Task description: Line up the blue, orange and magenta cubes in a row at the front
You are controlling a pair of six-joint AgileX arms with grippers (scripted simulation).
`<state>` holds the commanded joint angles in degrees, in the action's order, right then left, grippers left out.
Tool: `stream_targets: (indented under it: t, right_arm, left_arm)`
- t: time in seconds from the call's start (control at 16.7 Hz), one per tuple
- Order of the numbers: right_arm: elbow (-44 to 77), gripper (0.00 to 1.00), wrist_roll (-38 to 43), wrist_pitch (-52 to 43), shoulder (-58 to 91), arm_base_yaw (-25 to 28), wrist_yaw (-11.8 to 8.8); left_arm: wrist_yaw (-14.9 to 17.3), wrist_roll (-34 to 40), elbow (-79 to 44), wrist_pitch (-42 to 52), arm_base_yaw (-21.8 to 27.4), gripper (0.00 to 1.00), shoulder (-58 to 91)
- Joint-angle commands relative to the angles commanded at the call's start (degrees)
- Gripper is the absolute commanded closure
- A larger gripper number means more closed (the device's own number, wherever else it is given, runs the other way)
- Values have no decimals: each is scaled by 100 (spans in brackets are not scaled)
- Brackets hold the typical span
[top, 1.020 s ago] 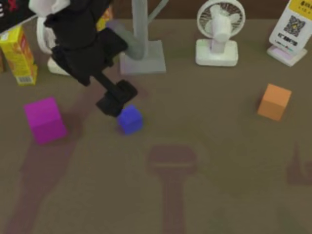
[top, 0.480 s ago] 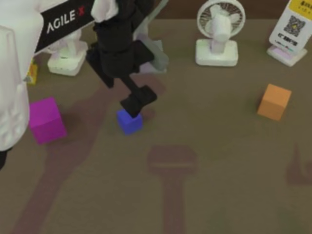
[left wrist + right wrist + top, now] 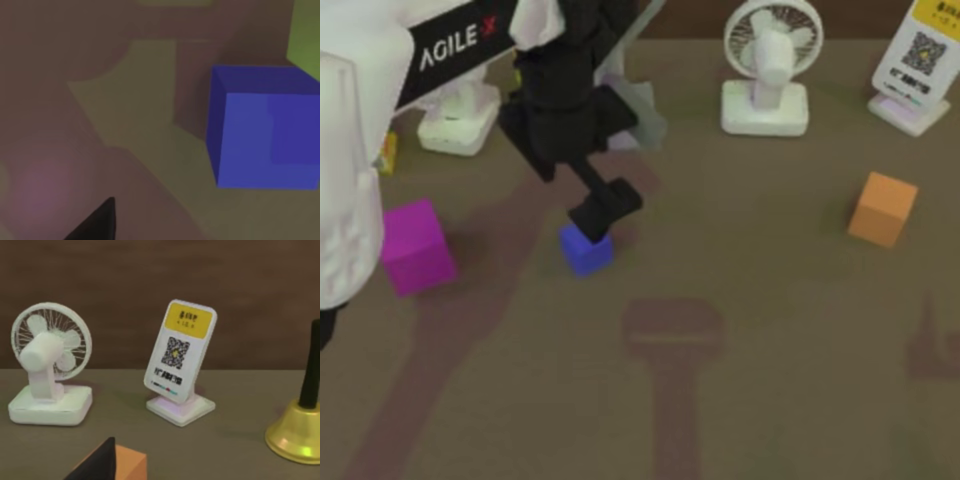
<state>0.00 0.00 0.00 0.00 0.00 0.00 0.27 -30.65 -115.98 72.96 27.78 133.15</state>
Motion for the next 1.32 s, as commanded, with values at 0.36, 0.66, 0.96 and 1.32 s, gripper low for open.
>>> stream_targets:
  t: [0.36, 0.66, 0.96, 1.32]
  right_arm:
    - [0, 0, 0, 0, 0, 0, 0]
    - [0, 0, 0, 0, 0, 0, 0]
    - [0, 0, 0, 0, 0, 0, 0]
    - [0, 0, 0, 0, 0, 0, 0]
  left_arm:
    - [1, -7, 935, -1341, 11, 0, 344]
    - [3, -7, 1183, -1643, 12, 0, 446]
    - [3, -7, 1183, -1643, 12, 30, 446]
    - [3, -7, 1183, -1643, 12, 75, 446]
